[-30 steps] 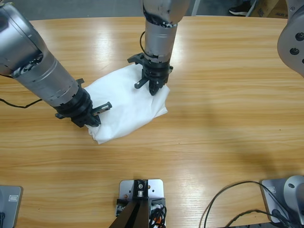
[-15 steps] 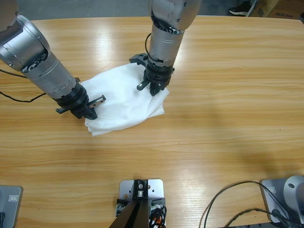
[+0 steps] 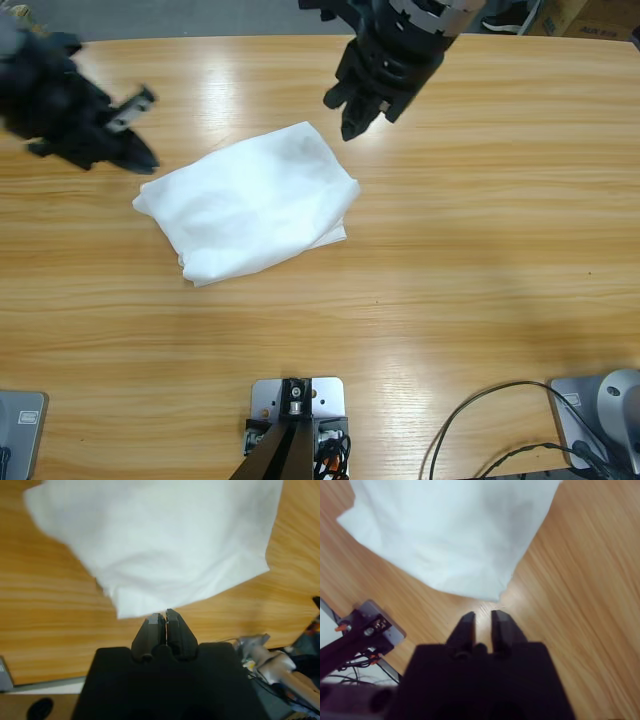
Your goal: Fold clothes
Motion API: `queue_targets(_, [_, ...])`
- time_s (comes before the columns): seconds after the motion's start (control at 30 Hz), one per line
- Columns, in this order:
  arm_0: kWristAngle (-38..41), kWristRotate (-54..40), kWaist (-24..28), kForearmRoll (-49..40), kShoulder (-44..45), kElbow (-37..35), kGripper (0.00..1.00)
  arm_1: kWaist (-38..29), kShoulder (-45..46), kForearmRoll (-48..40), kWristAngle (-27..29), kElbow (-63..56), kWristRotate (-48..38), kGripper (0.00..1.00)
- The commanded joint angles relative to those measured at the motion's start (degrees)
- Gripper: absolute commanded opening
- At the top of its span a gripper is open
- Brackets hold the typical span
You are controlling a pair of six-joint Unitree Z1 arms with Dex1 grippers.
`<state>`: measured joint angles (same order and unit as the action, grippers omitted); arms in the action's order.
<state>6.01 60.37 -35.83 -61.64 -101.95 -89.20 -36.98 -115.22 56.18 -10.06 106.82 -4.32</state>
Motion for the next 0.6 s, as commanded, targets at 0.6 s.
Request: queue_targets(0.6, [-2.14, -4.91, 2.55, -0.49, -21.80, -6.07, 0.000, -1.51, -8.72, -12.94, -8.54, -11.39, -3.80, 0.000])
